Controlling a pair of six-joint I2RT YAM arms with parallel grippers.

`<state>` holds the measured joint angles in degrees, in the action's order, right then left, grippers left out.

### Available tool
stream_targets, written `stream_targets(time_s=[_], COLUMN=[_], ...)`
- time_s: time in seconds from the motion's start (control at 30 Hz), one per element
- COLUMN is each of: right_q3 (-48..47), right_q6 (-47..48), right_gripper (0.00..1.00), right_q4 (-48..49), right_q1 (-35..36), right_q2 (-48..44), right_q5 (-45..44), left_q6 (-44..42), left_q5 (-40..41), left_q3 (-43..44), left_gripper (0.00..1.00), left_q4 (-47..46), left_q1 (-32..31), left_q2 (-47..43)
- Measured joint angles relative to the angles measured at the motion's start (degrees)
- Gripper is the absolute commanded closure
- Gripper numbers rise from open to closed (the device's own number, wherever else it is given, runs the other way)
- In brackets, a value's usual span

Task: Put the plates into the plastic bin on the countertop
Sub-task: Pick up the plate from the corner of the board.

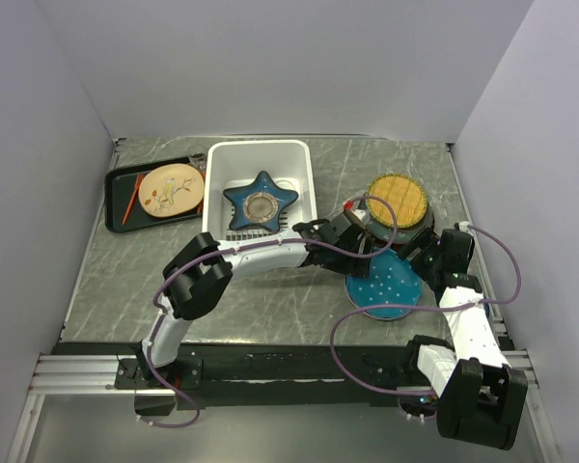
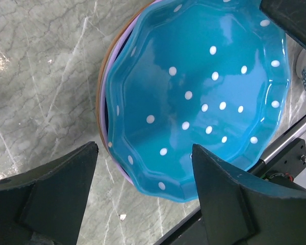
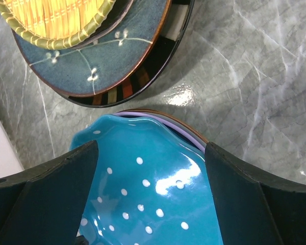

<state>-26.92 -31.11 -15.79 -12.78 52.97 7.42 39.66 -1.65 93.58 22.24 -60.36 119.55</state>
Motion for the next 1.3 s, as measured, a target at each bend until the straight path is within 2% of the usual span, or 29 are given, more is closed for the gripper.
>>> stream_targets(time_s=[0.27,0.83,1.3], right_q3=[0.3,1.2,2.8], right_q6=[0.3,0.3,0.3], right_gripper=[0.14,0.15,0.16], right_q4=[1.6,2.4,3.0], right_q1=[0.0,0.0,0.0], right_q2=[0.0,0.0,-0.1], right_q5=[2.1,5.6,7.5], left_q6=[0.0,-0.2,1.7], left_q5=[0.0,0.0,-5.6], left_q3=[1.4,2.9,-3.4], left_gripper=[0.37,0.44,0.45], left_q4=[0.9,2.2,-6.3], left_q1=[0.0,0.1,2.2], left_q2=[0.5,2.1,0.0])
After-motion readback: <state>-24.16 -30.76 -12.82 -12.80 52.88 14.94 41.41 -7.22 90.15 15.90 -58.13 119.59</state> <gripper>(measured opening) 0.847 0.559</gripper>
